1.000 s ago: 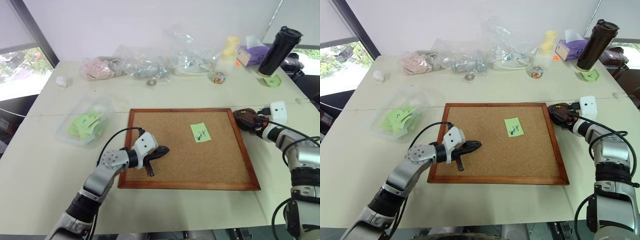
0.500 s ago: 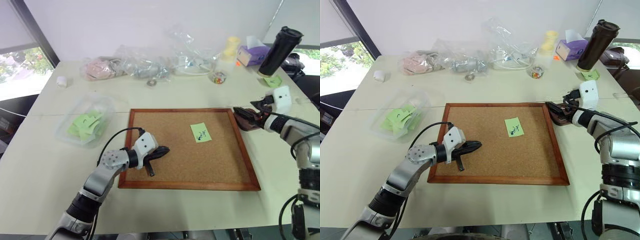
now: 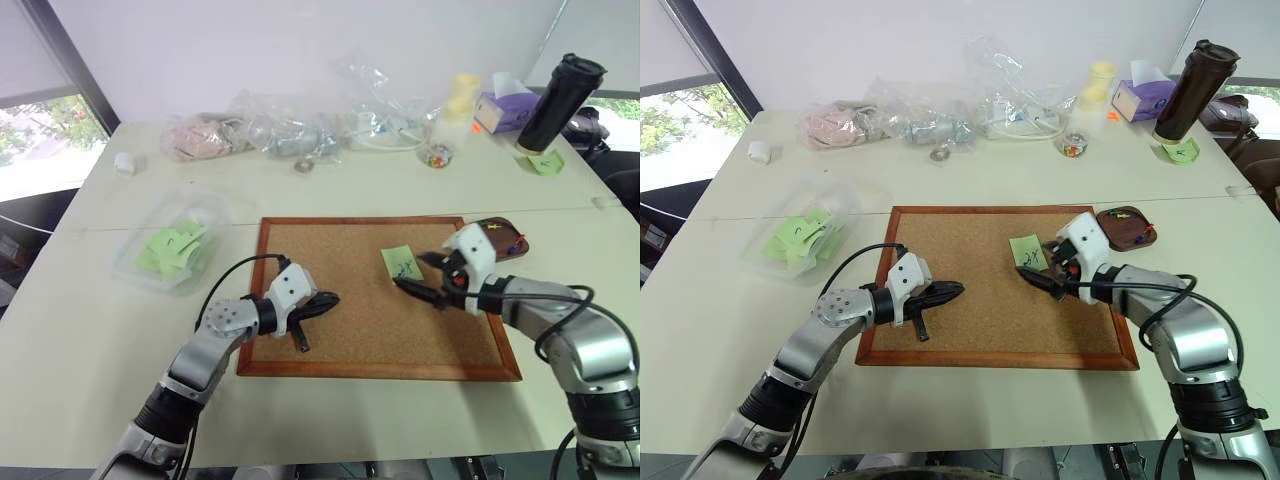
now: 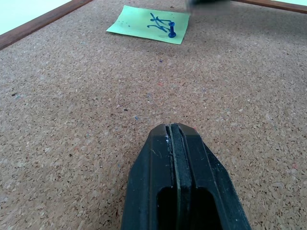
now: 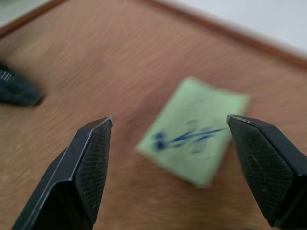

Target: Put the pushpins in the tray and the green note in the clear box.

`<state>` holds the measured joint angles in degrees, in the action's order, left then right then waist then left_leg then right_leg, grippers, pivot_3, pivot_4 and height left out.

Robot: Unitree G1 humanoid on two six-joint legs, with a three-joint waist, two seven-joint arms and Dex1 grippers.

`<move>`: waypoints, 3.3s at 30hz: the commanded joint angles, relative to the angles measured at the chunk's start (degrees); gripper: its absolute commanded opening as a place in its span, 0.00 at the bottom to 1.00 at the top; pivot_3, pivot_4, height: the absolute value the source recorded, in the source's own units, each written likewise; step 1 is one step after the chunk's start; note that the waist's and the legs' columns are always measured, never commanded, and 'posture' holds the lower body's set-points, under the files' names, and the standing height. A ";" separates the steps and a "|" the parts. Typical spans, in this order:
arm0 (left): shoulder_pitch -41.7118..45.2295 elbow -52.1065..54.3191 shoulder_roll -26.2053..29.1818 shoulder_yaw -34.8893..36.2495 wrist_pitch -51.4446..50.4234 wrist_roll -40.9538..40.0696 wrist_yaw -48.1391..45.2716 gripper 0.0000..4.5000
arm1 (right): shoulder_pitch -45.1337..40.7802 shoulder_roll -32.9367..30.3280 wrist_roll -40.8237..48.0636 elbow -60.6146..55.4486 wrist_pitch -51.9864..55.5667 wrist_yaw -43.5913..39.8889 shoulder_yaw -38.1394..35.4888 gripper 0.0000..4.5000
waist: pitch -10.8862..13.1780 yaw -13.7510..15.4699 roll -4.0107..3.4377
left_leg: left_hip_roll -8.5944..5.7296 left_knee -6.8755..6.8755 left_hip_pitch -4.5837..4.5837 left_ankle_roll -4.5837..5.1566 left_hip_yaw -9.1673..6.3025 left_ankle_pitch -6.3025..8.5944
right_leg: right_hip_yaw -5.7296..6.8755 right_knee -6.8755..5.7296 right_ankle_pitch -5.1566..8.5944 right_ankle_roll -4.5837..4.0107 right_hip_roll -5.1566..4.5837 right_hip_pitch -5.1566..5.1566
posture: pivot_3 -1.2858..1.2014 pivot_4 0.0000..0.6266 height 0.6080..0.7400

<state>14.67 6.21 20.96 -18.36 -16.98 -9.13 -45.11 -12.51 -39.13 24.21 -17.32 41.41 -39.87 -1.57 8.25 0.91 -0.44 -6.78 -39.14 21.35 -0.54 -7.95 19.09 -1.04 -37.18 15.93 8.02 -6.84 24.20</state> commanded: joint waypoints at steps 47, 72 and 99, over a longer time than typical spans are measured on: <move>-1.47 0.27 0.77 -1.25 -3.58 0.83 0.12 0.00 | -0.77 0.09 -1.80 -4.84 -2.52 -1.24 -1.15 0.02 | -0.02 -0.08 0.01 | 0.02 0.04 0.01 0.00 -0.02 0.00 | 0.00 0.00 0.00 0.00 0.02 0.04 | 0.52 0.24 1.00; 13.57 0.40 -5.34 23.24 -31.56 -33.13 3.69 0.99 | -3.07 -6.10 0.62 -16.52 -0.30 -5.69 0.57 0.00 | 0.07 -0.05 0.16 | 0.02 -0.01 0.08 0.00 -0.02 0.00 | 0.03 0.00 0.00 0.00 0.02 0.10 | 0.52 0.24 1.00; 18.74 -11.53 -20.12 27.51 -45.42 -43.33 15.06 0.80 | -6.95 -7.27 1.25 -21.79 1.21 -5.17 3.12 0.00 | 0.20 -0.13 0.40 | 0.03 -0.01 0.08 -0.01 -0.02 -0.01 | 0.02 -0.01 0.00 0.01 0.03 0.13 | 0.52 0.24 1.00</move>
<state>32.81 -6.76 1.05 8.73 -62.04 -50.74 -29.79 -18.47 -46.05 25.05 -36.41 43.03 -45.31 1.87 8.46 0.77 -0.04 -6.75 -39.15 21.43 -0.55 -7.97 19.08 -1.01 -37.19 15.93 8.03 -6.81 24.33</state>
